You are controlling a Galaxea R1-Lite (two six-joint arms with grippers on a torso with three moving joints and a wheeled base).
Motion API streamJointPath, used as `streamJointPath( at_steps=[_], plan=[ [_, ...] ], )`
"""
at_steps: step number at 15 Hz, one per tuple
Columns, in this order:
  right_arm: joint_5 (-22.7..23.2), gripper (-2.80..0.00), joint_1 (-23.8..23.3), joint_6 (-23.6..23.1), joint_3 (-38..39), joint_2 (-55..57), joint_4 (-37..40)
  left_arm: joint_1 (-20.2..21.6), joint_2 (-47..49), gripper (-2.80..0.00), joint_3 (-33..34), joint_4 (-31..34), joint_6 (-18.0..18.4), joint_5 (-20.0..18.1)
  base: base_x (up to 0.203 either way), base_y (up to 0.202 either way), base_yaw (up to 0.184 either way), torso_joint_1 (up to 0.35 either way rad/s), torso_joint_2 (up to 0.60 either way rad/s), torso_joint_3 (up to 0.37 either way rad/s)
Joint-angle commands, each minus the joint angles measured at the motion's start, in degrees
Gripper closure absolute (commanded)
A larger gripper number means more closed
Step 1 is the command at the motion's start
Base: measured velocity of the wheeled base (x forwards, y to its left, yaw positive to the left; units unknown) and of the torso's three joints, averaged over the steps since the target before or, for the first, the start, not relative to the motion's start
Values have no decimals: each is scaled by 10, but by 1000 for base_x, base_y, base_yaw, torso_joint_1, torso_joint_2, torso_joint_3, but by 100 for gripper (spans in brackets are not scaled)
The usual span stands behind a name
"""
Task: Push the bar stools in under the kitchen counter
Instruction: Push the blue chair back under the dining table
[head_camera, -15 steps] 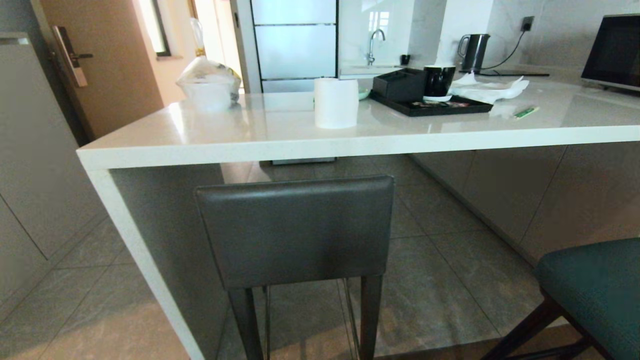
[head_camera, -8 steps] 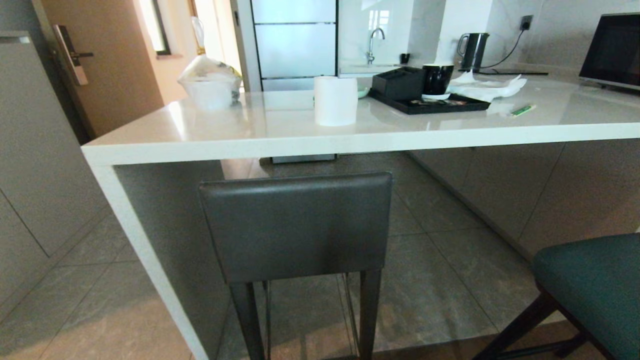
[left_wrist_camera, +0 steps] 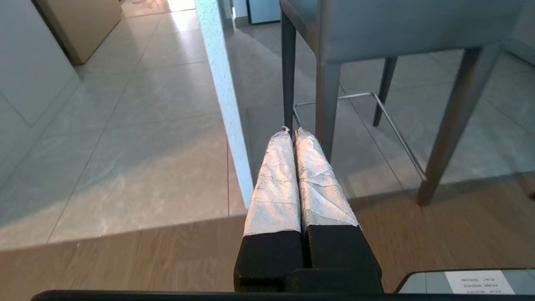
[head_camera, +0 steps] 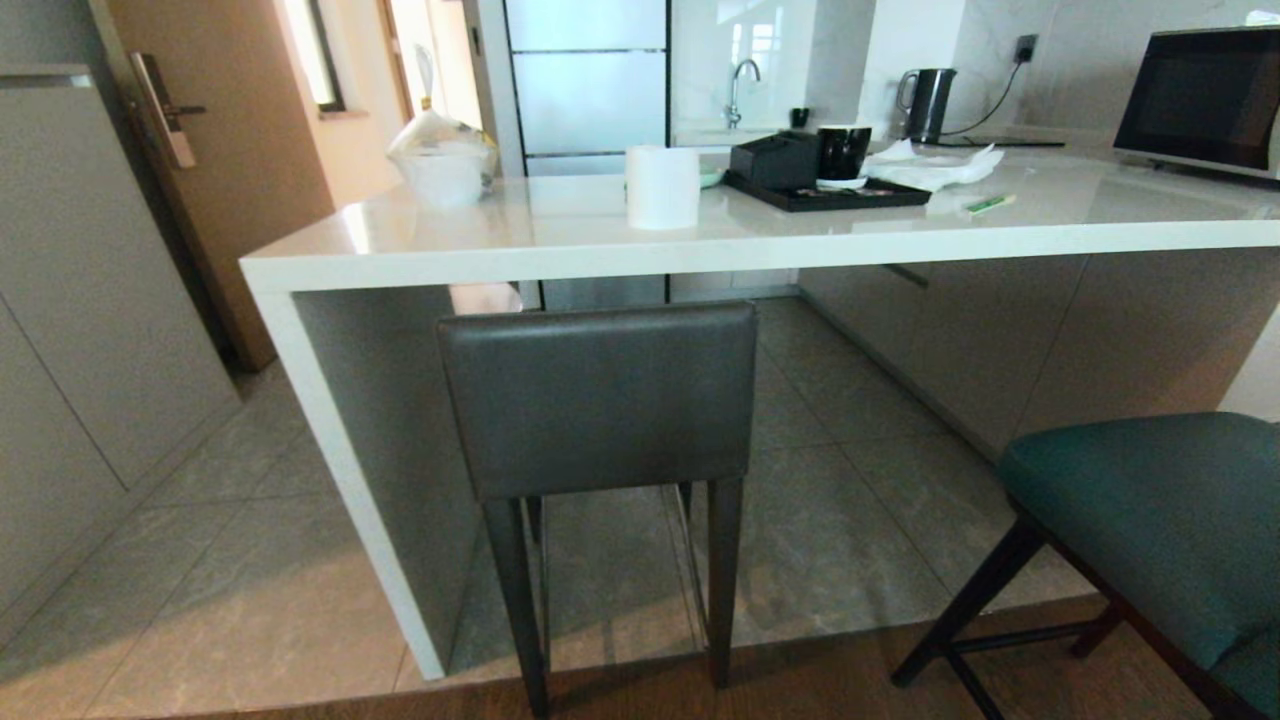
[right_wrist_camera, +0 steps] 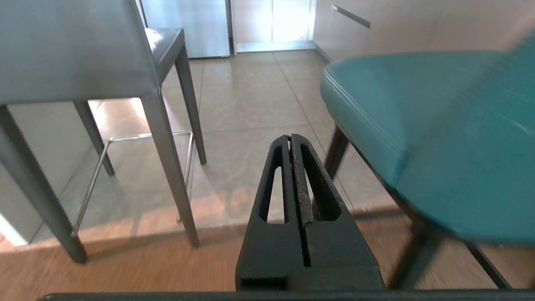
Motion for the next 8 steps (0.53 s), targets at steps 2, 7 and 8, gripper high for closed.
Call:
streamJointPath(
  at_steps=[2, 7, 8],
  plan=[
    [0, 0, 0, 1, 14, 0, -1, 0, 0, 0, 0, 1, 0, 0, -200, 0, -2, 7, 2, 2],
    [0, 0, 0, 1, 14, 0, -1, 0, 0, 0, 0, 1, 0, 0, -199, 0, -1, 4, 3, 1],
    [0, 0, 0, 2, 14, 0, -1, 1, 0, 0, 0, 1, 0, 0, -199, 0, 2, 4, 8, 0]
  ],
)
